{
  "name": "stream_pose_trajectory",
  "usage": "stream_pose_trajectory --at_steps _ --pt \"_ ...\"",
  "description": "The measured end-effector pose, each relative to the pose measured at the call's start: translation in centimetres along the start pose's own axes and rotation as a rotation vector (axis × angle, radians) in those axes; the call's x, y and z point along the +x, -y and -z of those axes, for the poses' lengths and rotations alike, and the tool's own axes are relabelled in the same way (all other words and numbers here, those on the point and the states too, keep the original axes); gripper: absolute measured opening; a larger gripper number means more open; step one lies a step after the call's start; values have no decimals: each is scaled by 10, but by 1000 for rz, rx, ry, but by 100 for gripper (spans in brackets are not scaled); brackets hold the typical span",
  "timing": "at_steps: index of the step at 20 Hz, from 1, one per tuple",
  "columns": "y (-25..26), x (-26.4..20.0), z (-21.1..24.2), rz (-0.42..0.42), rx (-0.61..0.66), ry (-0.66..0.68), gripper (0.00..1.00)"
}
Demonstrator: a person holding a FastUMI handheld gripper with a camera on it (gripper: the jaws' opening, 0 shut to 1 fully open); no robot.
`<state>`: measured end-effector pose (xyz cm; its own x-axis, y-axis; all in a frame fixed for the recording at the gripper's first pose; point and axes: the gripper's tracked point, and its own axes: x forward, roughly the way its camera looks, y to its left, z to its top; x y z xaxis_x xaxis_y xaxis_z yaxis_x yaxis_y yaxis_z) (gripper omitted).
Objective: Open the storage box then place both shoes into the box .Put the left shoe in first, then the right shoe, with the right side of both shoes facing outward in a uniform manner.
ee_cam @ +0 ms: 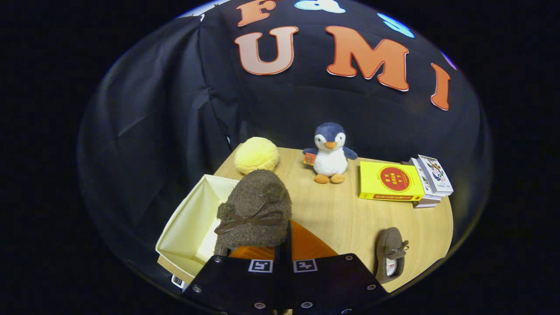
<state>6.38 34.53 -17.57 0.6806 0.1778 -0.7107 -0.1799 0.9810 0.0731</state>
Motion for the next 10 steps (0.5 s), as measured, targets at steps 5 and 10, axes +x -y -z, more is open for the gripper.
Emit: stream_pose_trajectory --at_steps 5,10 --pt "-56 23 -3 -58 -42 -30 3" --pt "-90 53 14 -70 -66 -94 3"
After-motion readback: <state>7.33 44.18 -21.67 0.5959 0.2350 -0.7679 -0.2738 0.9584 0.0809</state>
